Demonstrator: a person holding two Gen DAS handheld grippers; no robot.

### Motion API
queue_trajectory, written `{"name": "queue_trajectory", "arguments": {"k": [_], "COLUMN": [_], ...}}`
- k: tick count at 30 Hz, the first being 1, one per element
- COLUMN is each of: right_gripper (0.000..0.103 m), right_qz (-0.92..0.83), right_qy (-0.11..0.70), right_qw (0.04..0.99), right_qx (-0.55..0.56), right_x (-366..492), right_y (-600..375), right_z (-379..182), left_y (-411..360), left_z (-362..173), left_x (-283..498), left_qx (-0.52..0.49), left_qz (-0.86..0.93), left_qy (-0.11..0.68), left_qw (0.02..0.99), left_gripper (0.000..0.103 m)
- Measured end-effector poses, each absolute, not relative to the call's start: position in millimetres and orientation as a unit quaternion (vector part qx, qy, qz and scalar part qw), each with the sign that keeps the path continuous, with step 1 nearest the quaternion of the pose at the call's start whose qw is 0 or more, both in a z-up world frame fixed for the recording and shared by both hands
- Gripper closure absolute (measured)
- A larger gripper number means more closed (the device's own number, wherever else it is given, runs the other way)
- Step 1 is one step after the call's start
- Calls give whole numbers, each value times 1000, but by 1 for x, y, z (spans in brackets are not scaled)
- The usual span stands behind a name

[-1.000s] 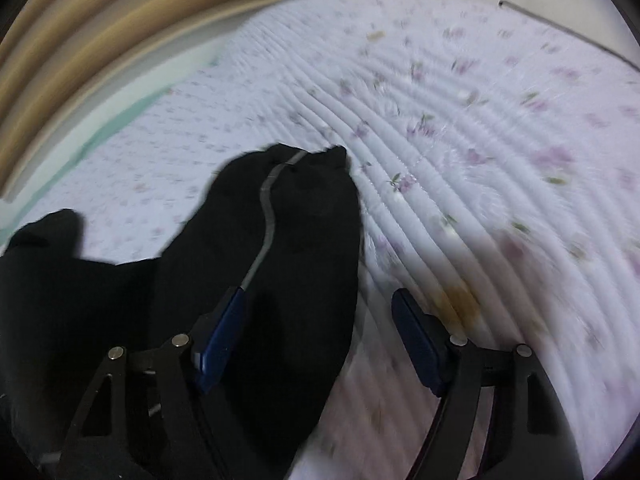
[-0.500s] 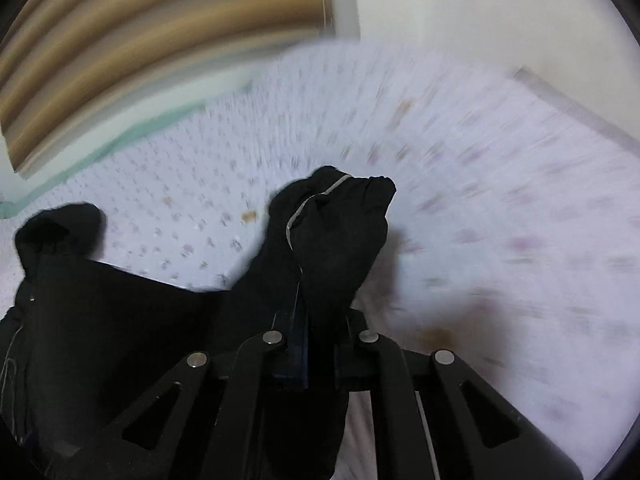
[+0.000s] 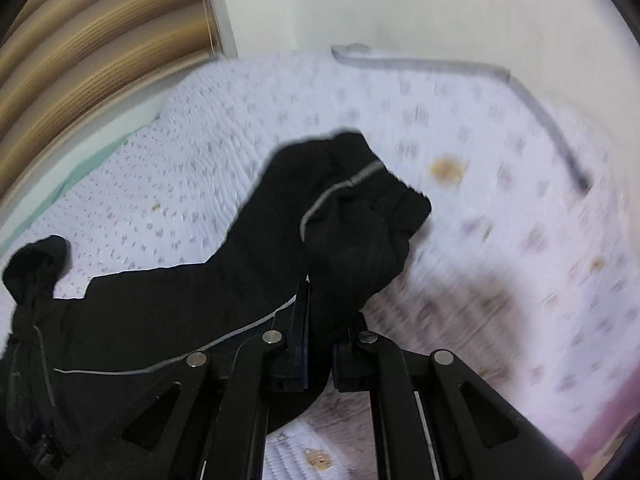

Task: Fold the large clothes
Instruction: 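Grasp the sleeve cuff with the right gripper and lift it, then fold the held sleeve across the jacket body and release it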

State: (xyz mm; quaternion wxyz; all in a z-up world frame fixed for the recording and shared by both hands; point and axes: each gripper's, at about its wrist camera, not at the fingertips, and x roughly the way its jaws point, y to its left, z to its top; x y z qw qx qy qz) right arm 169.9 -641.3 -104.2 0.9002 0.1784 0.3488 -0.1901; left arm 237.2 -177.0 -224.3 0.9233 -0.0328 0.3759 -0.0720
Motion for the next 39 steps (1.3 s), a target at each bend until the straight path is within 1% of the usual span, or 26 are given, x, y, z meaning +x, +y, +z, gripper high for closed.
{"name": "queue_trajectory", "arguments": {"k": [3, 9, 10, 13, 17, 20, 23, 28, 32, 34, 37, 38, 39], "right_gripper": [93, 93, 93, 93, 93, 93, 93, 93, 91, 91, 91, 84, 71], "right_qz": [-165, -98, -78, -36, 28, 75, 108, 167, 199, 209, 215, 217, 220], "right_qy": [338, 323, 326, 317, 304, 308, 318, 356, 392, 413, 448, 460, 470], "right_qw": [909, 935, 937, 945, 951, 948, 942, 919, 896, 884, 865, 859, 853], "right_qx": [177, 111, 100, 71, 35, 13, -13, -33, -55, -62, -66, -60, -53], "right_x": [166, 163, 164, 161, 168, 173, 188, 210, 219, 226, 238, 241, 244], "right_y": [-633, -565, -544, -490, -399, -327, -253, -153, -83, -55, -20, -14, -10], "right_z": [-99, -42, -30, 0, 28, 33, 24, -16, -58, -83, -128, -140, -149], "left_y": [-178, -172, -167, -139, -94, -59, -21, 34, 71, 87, 100, 105, 110], "left_z": [-225, -215, -207, -171, -123, -106, -102, -107, -115, -120, -127, -130, -132], "left_x": [238, 236, 232, 205, 173, 158, 144, 125, 119, 118, 122, 125, 126], "left_qx": [-30, -36, -46, -67, -40, -22, -27, -52, -72, -74, -81, -87, -95], "left_qz": [-71, -82, -92, -104, -90, -66, -46, -28, -20, -10, -10, -14, -18], "left_qy": [381, 406, 408, 378, 353, 350, 355, 348, 346, 339, 351, 356, 362], "left_qw": [921, 909, 907, 917, 930, 934, 933, 935, 935, 938, 933, 930, 927], "left_gripper": [1, 1, 1, 2, 2, 2, 2, 2, 2, 2, 2, 2, 2]}}
